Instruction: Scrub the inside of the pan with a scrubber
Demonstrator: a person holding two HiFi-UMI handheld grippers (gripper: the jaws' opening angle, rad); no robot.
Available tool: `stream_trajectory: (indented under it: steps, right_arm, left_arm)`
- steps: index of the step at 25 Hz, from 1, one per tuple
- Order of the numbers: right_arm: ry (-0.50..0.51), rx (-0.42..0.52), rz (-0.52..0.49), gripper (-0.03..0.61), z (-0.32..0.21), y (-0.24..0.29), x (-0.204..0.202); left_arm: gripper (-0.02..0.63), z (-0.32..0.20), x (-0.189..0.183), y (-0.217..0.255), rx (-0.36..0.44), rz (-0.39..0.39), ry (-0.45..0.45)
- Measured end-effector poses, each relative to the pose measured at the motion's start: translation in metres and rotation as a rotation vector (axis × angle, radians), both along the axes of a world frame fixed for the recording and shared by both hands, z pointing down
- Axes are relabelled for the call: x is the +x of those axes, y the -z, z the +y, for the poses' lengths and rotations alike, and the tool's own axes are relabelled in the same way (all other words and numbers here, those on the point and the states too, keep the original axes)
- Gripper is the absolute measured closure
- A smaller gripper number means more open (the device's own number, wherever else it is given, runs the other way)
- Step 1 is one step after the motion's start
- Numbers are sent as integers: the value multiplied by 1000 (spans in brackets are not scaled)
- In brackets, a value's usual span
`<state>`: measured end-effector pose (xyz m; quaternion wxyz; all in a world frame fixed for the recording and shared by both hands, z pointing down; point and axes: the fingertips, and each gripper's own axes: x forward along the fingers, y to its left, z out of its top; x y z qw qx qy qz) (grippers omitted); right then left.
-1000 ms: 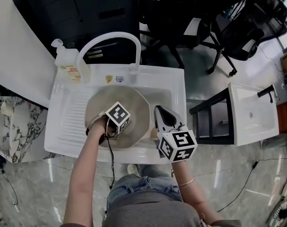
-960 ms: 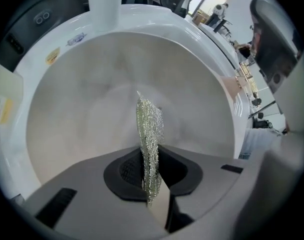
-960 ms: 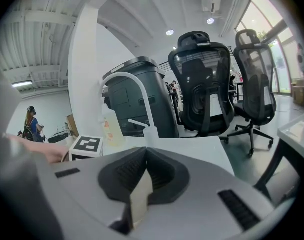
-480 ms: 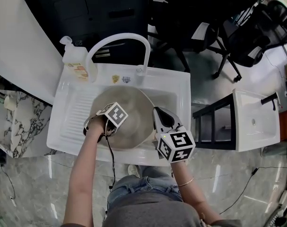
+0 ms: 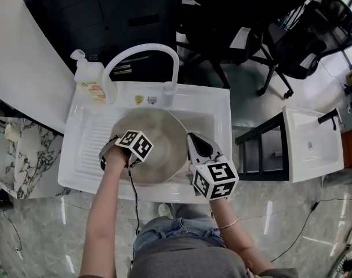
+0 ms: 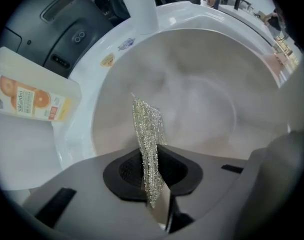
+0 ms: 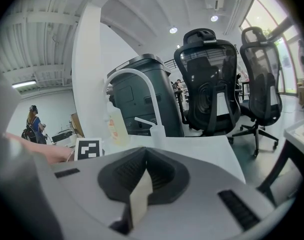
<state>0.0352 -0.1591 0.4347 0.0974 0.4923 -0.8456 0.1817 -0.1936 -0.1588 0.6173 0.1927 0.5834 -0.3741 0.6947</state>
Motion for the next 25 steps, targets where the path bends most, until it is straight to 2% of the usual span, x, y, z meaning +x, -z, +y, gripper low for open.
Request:
stream_trajectory:
  steps: [7, 13, 16, 19, 25]
  right_arm:
    - [-10, -1, 1, 568, 7, 0, 2]
    - [-16, 4, 4, 568, 15, 3, 2]
    - [-19, 10, -1, 568, 19, 6, 3]
    - [-25, 19, -8, 568, 24, 9, 4]
    - [-21, 43, -26, 568, 38, 18, -2]
  left_arm:
    - [547, -27, -6, 23, 265, -77, -36]
    - [548, -44, -3, 55, 535, -57, -64]
    - [548, -44, 4, 75, 662, -5, -70]
    - [548, -36, 12, 97, 765, 94, -47]
    - [548, -7, 31, 129, 891, 323, 35]
